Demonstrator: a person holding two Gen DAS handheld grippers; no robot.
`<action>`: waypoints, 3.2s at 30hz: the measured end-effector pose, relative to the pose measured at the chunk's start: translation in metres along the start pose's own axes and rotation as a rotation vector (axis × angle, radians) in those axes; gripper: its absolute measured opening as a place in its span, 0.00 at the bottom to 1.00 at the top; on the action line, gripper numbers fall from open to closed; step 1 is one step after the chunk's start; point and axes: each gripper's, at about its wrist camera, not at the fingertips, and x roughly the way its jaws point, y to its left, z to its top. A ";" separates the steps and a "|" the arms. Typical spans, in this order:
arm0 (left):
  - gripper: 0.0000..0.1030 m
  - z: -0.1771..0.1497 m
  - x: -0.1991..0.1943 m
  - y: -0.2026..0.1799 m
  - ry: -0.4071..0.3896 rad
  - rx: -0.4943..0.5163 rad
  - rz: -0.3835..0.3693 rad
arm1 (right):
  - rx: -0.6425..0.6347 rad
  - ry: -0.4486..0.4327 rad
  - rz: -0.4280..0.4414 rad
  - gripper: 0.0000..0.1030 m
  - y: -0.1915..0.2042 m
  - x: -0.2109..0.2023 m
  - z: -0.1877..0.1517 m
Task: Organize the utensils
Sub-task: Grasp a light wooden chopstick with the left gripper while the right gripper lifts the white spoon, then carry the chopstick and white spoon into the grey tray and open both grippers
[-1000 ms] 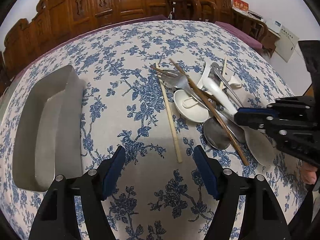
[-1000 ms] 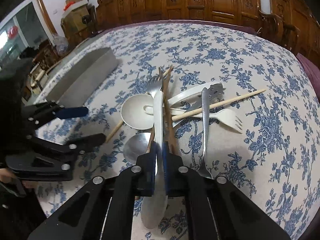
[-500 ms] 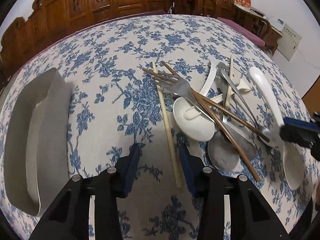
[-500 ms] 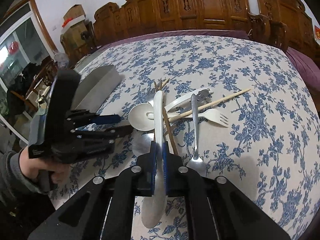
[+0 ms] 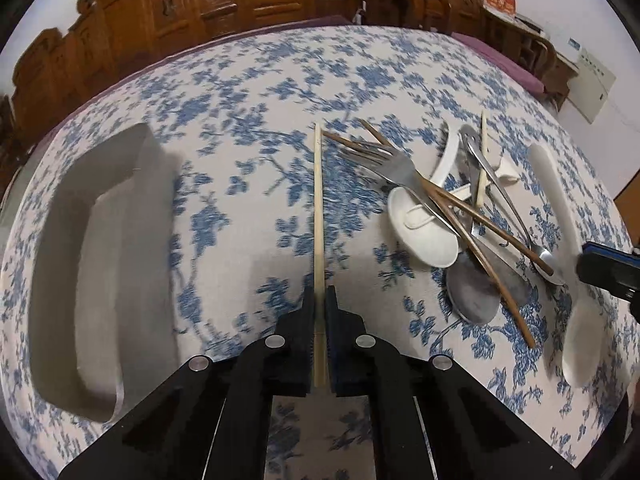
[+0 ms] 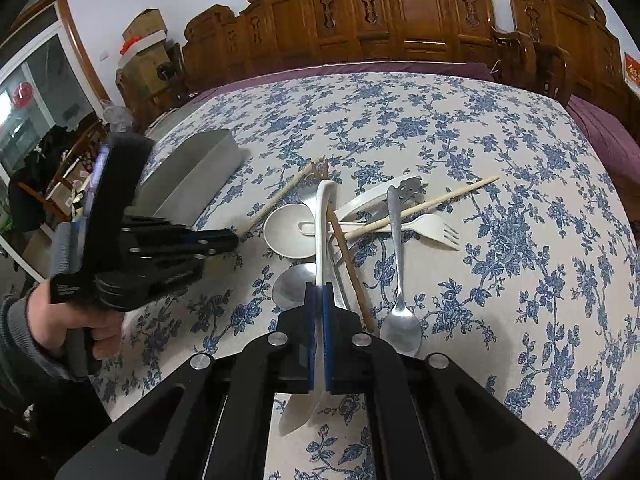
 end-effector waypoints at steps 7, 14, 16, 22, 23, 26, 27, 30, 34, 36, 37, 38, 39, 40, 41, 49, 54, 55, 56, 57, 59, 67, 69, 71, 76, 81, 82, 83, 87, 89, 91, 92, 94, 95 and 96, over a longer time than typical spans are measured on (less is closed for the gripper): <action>0.04 0.002 -0.038 0.018 -0.082 -0.028 -0.012 | -0.007 -0.021 0.003 0.04 0.016 -0.006 0.012; 0.04 0.001 -0.067 0.037 -0.127 -0.043 -0.008 | -0.022 -0.035 0.008 0.04 0.041 -0.008 0.027; 0.04 0.001 -0.073 0.045 -0.133 -0.051 -0.007 | -0.029 -0.034 0.009 0.04 0.049 -0.006 0.032; 0.04 -0.005 -0.088 0.074 -0.147 -0.063 -0.001 | -0.056 -0.033 0.022 0.04 0.075 0.002 0.046; 0.04 -0.006 -0.090 0.079 -0.147 -0.066 0.002 | -0.058 -0.033 0.025 0.04 0.079 0.004 0.048; 0.04 -0.010 -0.093 0.095 -0.144 -0.075 0.003 | -0.064 -0.033 0.035 0.04 0.091 0.011 0.056; 0.04 -0.011 -0.093 0.102 -0.143 -0.078 0.004 | -0.066 -0.032 0.037 0.04 0.095 0.012 0.058; 0.04 -0.014 -0.092 0.116 -0.134 -0.083 0.004 | -0.077 -0.031 0.046 0.04 0.108 0.019 0.066; 0.04 -0.019 -0.085 0.130 -0.108 -0.087 0.000 | -0.088 -0.026 0.059 0.04 0.126 0.029 0.076; 0.04 -0.021 -0.079 0.136 -0.090 -0.086 0.001 | -0.090 -0.023 0.065 0.04 0.131 0.033 0.080; 0.04 -0.022 -0.077 0.137 -0.082 -0.087 -0.002 | -0.090 -0.020 0.069 0.04 0.134 0.034 0.082; 0.04 -0.023 -0.074 0.139 -0.073 -0.087 -0.006 | -0.094 -0.017 0.071 0.04 0.138 0.036 0.084; 0.04 -0.023 -0.071 0.141 -0.066 -0.086 -0.005 | -0.096 -0.015 0.073 0.04 0.140 0.037 0.086; 0.04 -0.024 -0.068 0.143 -0.055 -0.086 -0.007 | -0.096 -0.013 0.078 0.04 0.141 0.038 0.088; 0.04 -0.024 -0.065 0.145 -0.046 -0.085 -0.010 | -0.098 -0.011 0.081 0.04 0.144 0.039 0.091; 0.04 -0.018 -0.046 0.158 0.003 -0.080 -0.020 | -0.114 0.011 0.090 0.04 0.151 0.047 0.108; 0.04 -0.015 -0.038 0.164 0.016 -0.086 -0.025 | -0.109 0.029 0.097 0.04 0.151 0.057 0.117; 0.04 -0.014 -0.038 0.165 0.019 -0.084 -0.026 | -0.108 0.032 0.099 0.04 0.151 0.059 0.119; 0.04 -0.013 -0.039 0.165 0.017 -0.080 -0.024 | -0.107 0.037 0.101 0.04 0.152 0.063 0.121; 0.05 -0.013 -0.040 0.166 0.014 -0.078 -0.026 | -0.107 0.039 0.104 0.04 0.152 0.065 0.123; 0.06 -0.011 -0.044 0.167 0.004 -0.078 -0.031 | -0.104 0.044 0.112 0.04 0.154 0.070 0.126; 0.19 -0.018 -0.080 0.177 -0.083 -0.123 -0.041 | -0.099 0.053 0.149 0.04 0.173 0.089 0.140; 0.19 -0.020 -0.089 0.180 -0.108 -0.135 -0.035 | -0.099 0.056 0.155 0.04 0.178 0.096 0.142; 0.20 -0.024 -0.098 0.183 -0.129 -0.150 -0.028 | -0.090 0.061 0.162 0.04 0.179 0.104 0.142; 0.20 -0.031 -0.116 0.190 -0.170 -0.167 -0.006 | -0.081 0.065 0.168 0.04 0.189 0.124 0.143; 0.21 -0.037 -0.131 0.195 -0.200 -0.186 0.000 | -0.082 0.086 0.152 0.04 0.195 0.144 0.146; 0.21 -0.037 -0.133 0.196 -0.206 -0.186 0.003 | -0.078 0.094 0.152 0.04 0.195 0.148 0.145; 0.21 -0.038 -0.135 0.195 -0.209 -0.187 0.005 | -0.077 0.103 0.147 0.04 0.195 0.152 0.144; 0.22 -0.039 -0.140 0.195 -0.217 -0.192 0.000 | -0.090 0.130 0.130 0.04 0.198 0.164 0.138; 0.22 -0.039 -0.142 0.194 -0.219 -0.188 0.002 | -0.093 0.133 0.126 0.05 0.197 0.164 0.136; 0.22 -0.039 -0.144 0.192 -0.223 -0.186 0.000 | -0.095 0.135 0.132 0.06 0.194 0.161 0.135; 0.22 -0.039 -0.145 0.191 -0.224 -0.185 -0.001 | -0.096 0.132 0.136 0.06 0.193 0.158 0.135; 0.27 -0.038 -0.148 0.187 -0.232 -0.182 0.001 | -0.094 0.125 0.138 0.06 0.189 0.151 0.136; 0.27 -0.038 -0.149 0.184 -0.236 -0.181 0.000 | -0.094 0.119 0.138 0.06 0.186 0.145 0.136; 0.28 -0.038 -0.150 0.181 -0.239 -0.180 -0.006 | -0.095 0.105 0.144 0.06 0.183 0.135 0.136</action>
